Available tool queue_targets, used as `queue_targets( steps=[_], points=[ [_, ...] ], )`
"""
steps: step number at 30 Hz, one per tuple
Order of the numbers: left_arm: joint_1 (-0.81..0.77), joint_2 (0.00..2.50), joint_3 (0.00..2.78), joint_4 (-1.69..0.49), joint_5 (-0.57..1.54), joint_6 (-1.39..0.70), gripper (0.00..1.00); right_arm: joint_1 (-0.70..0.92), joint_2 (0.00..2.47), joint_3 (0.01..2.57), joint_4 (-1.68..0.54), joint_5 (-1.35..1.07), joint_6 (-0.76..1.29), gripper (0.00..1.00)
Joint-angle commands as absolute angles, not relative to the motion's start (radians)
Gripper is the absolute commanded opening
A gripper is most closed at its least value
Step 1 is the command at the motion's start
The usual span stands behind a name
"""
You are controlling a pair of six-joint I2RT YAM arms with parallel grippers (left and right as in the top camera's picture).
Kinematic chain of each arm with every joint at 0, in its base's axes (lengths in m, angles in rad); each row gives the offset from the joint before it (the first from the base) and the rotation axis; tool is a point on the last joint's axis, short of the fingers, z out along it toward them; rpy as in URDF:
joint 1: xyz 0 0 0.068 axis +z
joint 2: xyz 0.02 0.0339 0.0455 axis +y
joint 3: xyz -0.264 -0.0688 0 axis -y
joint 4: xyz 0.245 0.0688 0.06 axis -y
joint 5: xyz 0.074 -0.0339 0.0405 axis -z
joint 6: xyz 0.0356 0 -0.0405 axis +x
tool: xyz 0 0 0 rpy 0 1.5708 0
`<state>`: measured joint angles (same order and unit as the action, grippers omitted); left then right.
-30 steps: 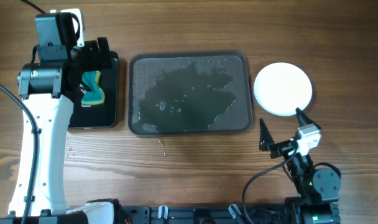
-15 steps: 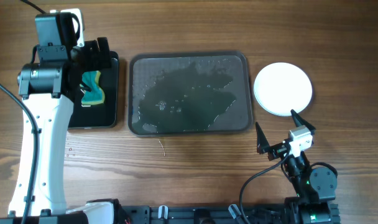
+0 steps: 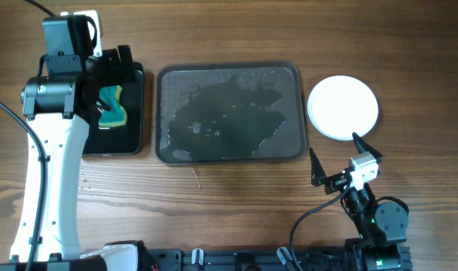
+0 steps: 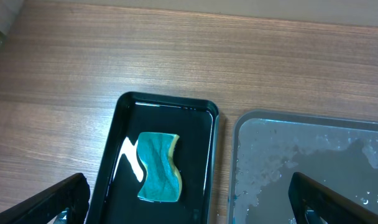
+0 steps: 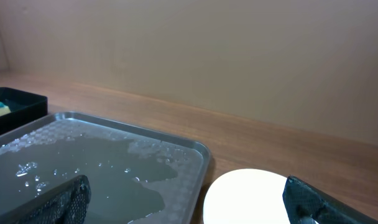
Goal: Clean dirty plates on tray and stack at the side
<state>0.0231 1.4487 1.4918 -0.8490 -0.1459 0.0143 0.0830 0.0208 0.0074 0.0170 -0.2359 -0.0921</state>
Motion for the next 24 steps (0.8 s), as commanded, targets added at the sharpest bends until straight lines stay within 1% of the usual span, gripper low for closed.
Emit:
queue_targets(
  steps=[1, 9, 12, 15, 17, 19, 22, 24],
  points=[
    [0.019, 1.454, 1.491, -0.847, -0.154, 0.015, 1.00, 0.087, 0.004, 0.005, 0.022, -0.256, -0.105, 1.00],
    [0.002, 1.353, 1.491, -0.850, -0.167, 0.019, 1.00, 0.087, 0.004, 0.005, 0.022, -0.256, -0.105, 1.00],
    [-0.011, 1.272, 1.486, -0.853, -0.166, 0.020, 1.00, 0.087, 0.004, 0.005, 0.022, -0.256, -0.105, 1.00],
    [-0.008, 1.161, 1.425, -0.830, -0.165, 0.019, 1.00, 0.087, 0.004, 0.005, 0.022, -0.256, -0.105, 1.00],
    [-0.007, 1.074, 1.345, -0.769, -0.154, 0.019, 1.00, 0.087, 0.004, 0.005, 0.022, -0.256, -0.105, 1.00],
    [-0.007, 0.976, 1.233, -0.664, -0.124, 0.019, 1.00, 0.087, 0.004, 0.005, 0.022, -0.256, -0.105, 1.00],
    [-0.007, 0.765, 0.960, -0.435, -0.034, 0.019, 1.00, 0.087, 0.004, 0.005, 0.022, -0.256, -0.105, 1.00],
    [-0.007, 0.667, 0.826, -0.329, 0.010, 0.019, 1.00, 0.087, 0.004, 0.005, 0.022, -0.256, -0.105, 1.00]
  ],
)
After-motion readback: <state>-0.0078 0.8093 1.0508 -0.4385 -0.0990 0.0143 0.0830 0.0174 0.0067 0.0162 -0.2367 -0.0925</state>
